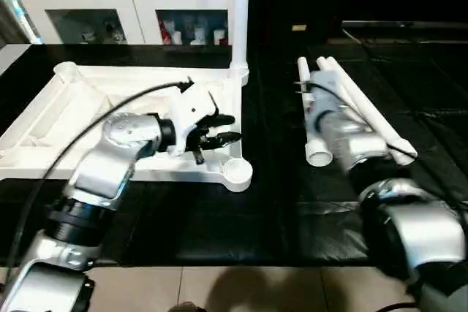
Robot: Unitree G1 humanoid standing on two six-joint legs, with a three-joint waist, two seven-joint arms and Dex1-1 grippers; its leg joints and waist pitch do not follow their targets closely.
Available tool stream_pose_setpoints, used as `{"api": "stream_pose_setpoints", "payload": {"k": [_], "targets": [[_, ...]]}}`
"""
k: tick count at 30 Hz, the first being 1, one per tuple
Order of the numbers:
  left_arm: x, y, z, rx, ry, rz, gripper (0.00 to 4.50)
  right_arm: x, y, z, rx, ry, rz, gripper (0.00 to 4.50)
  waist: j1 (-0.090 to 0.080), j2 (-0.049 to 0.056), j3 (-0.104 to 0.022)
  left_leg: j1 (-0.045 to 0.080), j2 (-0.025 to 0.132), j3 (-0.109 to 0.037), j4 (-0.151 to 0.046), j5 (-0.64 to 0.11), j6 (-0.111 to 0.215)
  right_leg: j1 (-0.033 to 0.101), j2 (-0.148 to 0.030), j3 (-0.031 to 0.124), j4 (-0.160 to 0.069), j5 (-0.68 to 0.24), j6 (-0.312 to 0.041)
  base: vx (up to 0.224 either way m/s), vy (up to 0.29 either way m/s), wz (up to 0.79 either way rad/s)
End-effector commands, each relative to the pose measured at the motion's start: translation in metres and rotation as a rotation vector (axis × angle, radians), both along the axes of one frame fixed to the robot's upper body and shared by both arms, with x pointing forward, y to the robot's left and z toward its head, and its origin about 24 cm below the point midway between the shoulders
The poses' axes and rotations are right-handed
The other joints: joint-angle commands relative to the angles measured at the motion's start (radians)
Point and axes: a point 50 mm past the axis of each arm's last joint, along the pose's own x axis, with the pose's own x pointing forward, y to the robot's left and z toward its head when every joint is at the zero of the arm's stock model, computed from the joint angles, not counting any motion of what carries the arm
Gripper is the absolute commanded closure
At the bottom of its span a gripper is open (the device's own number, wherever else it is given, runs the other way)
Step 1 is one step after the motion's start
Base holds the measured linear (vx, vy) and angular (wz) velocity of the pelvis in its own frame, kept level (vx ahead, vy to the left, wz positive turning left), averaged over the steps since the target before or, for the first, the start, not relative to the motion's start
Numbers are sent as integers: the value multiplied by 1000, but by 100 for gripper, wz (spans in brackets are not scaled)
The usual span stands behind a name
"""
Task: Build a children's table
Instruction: Rotate table base, then pick table leg
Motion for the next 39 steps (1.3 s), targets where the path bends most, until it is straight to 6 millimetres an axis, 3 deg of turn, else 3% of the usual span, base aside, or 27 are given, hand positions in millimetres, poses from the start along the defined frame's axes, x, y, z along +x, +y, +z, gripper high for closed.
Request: {"api": "stream_pose_setpoints", "payload": {"k": [1, 3, 7, 17, 18, 22, 28, 33, 34, 39], "targets": [[-3, 1, 0, 10, 8, -4, 228, 3, -4, 6, 12, 14, -33, 0, -1, -1, -75, 21, 53, -24, -61, -174, -8, 54, -88, 53, -58, -147, -210, 0, 0, 0], [-7, 6, -3, 35, 26, 6, 203, 4, -11, 8, 32, 52, -77, 0, -3, -3, -74, 16, 52, -24, -60, -171, -6, 57, -88, 52, -56, -144, -214, 0, 0, 0], [-10, 10, -3, 44, 37, 16, 178, 5, -11, 9, 60, 78, -84, 0, -1, -2, -73, 20, 52, -23, -59, -192, -7, 52, -87, 51, -59, -181, -209, 0, 0, 0], [-13, 12, -4, 60, 45, 34, 99, -5, 1, -13, 184, 204, -60, 0, 9, -1, -73, 17, 55, -22, -59, -180, -5, 50, -87, 50, -56, -164, -219, 0, 0, 0], [-13, 12, -4, 60, 46, 35, 84, -6, 0, -16, 179, 211, -71, 30, 9, 0, -73, 19, 56, -23, -60, -187, -9, 48, -87, 50, -57, -173, -217, 0, 0, 0], [-13, 11, -4, 60, 47, 37, 64, -7, -1, -21, 161, 182, -72, 40, 7, -2, -73, 18, 54, -23, -60, -197, -15, 49, -90, 51, -59, -185, -211, 0, 0, 0], [-13, 10, -3, 60, 44, 38, 1, -9, -1, -24, 199, 221, -89, 120, 7, -2, -74, 18, 53, -22, -59, -183, -8, 50, -87, 50, -57, -178, -211, 0, 0, 0], [-12, 10, -2, 62, 40, 39, 0, -10, -3, -25, 133, 221, -76, 132, 6, -2, -74, 17, 53, -22, -58, -181, -7, 49, -87, 49, -58, -179, -213, 0, 0, 0], [-12, 10, -2, 63, 39, 40, 0, -12, -4, -27, 118, 266, -91, 160, 6, -1, -74, 18, 53, -22, -59, -179, -8, 49, -86, 49, -57, -177, -215, 0, 0, 0], [-11, 10, -2, 64, 38, 42, 0, -12, -3, -26, 145, 290, -88, 191, 6, -4, -72, 18, 53, -22, -59, -193, -12, 49, -87, 50, -59, -196, -206, 0, 0, 0]]}}
